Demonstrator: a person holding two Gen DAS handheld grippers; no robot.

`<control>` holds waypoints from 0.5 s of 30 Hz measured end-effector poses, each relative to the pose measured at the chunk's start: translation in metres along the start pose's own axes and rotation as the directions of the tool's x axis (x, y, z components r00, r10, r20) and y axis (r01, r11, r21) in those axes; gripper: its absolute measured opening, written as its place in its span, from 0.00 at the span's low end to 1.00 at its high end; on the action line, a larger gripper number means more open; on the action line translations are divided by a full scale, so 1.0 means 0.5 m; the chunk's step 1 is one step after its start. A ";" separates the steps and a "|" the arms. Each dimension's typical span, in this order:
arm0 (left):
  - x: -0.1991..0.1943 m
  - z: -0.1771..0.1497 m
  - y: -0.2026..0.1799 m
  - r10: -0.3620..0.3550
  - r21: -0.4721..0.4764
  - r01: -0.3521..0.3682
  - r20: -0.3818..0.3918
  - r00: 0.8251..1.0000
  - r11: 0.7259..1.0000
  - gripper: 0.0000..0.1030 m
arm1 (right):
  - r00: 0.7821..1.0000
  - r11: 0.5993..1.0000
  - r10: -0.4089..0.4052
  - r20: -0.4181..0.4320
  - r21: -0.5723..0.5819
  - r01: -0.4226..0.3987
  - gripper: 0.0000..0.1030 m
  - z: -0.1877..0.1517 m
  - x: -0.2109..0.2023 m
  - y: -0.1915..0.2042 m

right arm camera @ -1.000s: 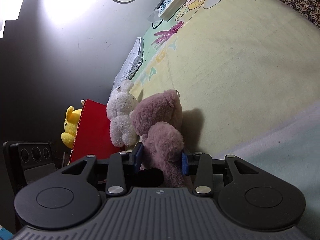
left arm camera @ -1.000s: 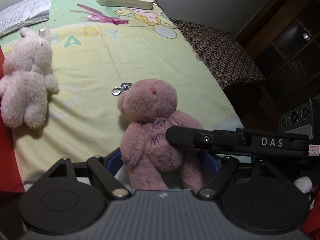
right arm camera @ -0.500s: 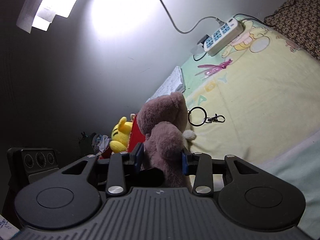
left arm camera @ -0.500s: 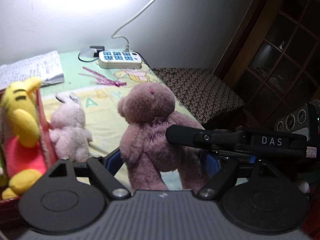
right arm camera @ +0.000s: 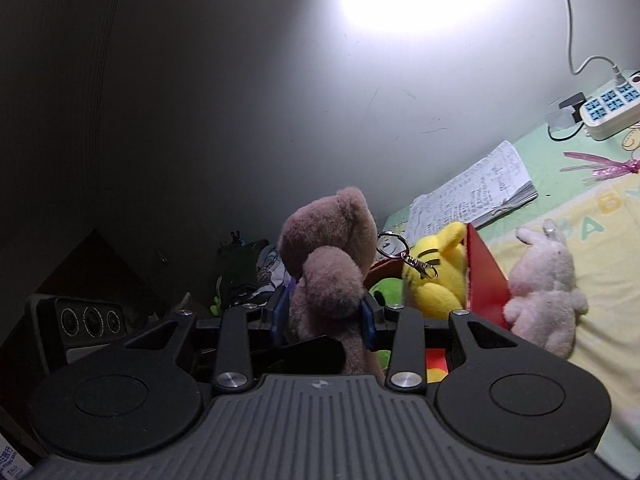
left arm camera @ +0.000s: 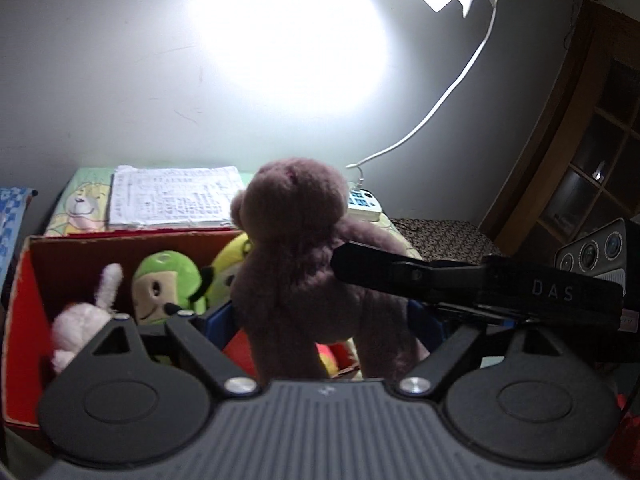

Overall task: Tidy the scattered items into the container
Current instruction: 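Lift the brown teddy bear with the right gripper over the box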

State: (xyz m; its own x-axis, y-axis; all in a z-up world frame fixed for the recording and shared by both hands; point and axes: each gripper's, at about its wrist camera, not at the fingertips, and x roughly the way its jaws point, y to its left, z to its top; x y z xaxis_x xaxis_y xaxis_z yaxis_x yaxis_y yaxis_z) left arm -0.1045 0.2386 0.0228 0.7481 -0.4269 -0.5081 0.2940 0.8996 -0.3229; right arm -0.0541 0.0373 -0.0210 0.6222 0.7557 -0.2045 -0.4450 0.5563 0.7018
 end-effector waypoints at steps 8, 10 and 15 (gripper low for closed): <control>-0.014 -0.009 0.130 0.046 -0.052 -0.046 -0.001 0.999 0.998 0.85 | 0.998 0.999 -0.005 -0.064 -0.036 0.003 0.36 -0.027 0.131 0.026; -0.002 -0.012 0.159 0.041 -0.073 -0.042 -0.014 0.999 0.996 0.85 | 0.997 0.999 -0.018 -0.079 -0.033 0.015 0.35 -0.033 0.154 0.023; 0.021 -0.031 0.220 0.012 -0.120 -0.018 -0.051 0.999 0.993 0.86 | 0.990 0.997 -0.069 -0.120 -0.038 0.065 0.35 -0.052 0.194 0.020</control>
State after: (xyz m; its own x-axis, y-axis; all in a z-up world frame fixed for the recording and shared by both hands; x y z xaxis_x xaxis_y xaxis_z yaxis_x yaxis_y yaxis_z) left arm -0.0735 0.3314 -0.0305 0.7202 -0.4206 -0.5517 0.2072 0.8894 -0.4076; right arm -0.0150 0.1251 -0.0518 0.5693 0.7516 -0.3331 -0.4282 0.6169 0.6603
